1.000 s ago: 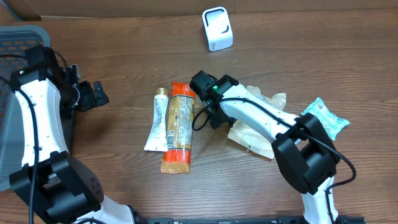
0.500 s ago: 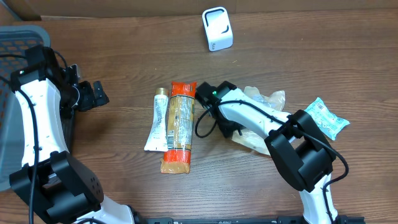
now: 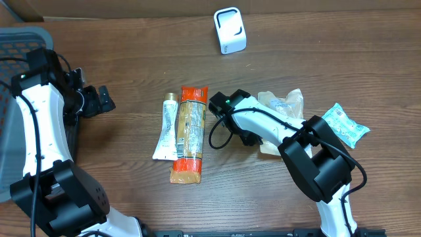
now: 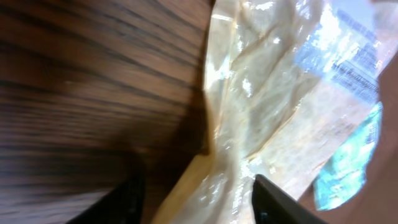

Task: Scan the item barcode

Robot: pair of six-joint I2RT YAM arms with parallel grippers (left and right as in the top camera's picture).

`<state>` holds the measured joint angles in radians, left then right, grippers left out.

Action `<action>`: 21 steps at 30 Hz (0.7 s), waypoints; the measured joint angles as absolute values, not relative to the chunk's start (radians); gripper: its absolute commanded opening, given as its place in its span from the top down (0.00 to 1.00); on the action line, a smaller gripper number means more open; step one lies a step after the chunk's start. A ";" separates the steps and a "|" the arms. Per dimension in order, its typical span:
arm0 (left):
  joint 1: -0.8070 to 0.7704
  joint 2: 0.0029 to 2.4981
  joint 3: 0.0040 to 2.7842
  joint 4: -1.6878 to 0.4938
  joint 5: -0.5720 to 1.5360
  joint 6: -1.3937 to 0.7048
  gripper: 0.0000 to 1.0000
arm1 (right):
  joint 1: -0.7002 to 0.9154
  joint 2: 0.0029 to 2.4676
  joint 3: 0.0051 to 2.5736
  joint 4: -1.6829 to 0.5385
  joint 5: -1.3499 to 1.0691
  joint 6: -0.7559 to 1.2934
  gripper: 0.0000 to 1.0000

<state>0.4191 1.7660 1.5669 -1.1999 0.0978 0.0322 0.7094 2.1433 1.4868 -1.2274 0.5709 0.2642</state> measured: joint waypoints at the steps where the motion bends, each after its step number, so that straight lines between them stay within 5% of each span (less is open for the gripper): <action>1: 0.419 1.766 1.567 -1.200 0.098 0.032 0.01 | 0.709 2.143 1.479 -1.225 0.592 0.262 0.35; 5: 0.419 1.766 1.567 -1.200 0.098 0.032 0.00 | 0.707 2.143 1.445 -1.216 0.668 0.254 0.37; 11: 0.419 1.766 1.567 -1.200 0.098 0.032 0.01 | 0.680 2.144 1.397 -1.176 0.713 0.260 0.81; 15: 0.419 1.766 1.567 -1.200 0.098 0.032 0.00 | 0.647 2.147 1.374 -1.132 0.722 0.282 0.96; 21: 0.419 1.766 1.567 -1.200 0.098 0.032 0.00 | 0.632 2.148 1.369 -1.113 0.732 0.296 0.96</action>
<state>0.4191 1.7657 1.5669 -1.1999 0.0978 0.0319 0.6319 2.1475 1.3685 -1.1130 0.7322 0.2958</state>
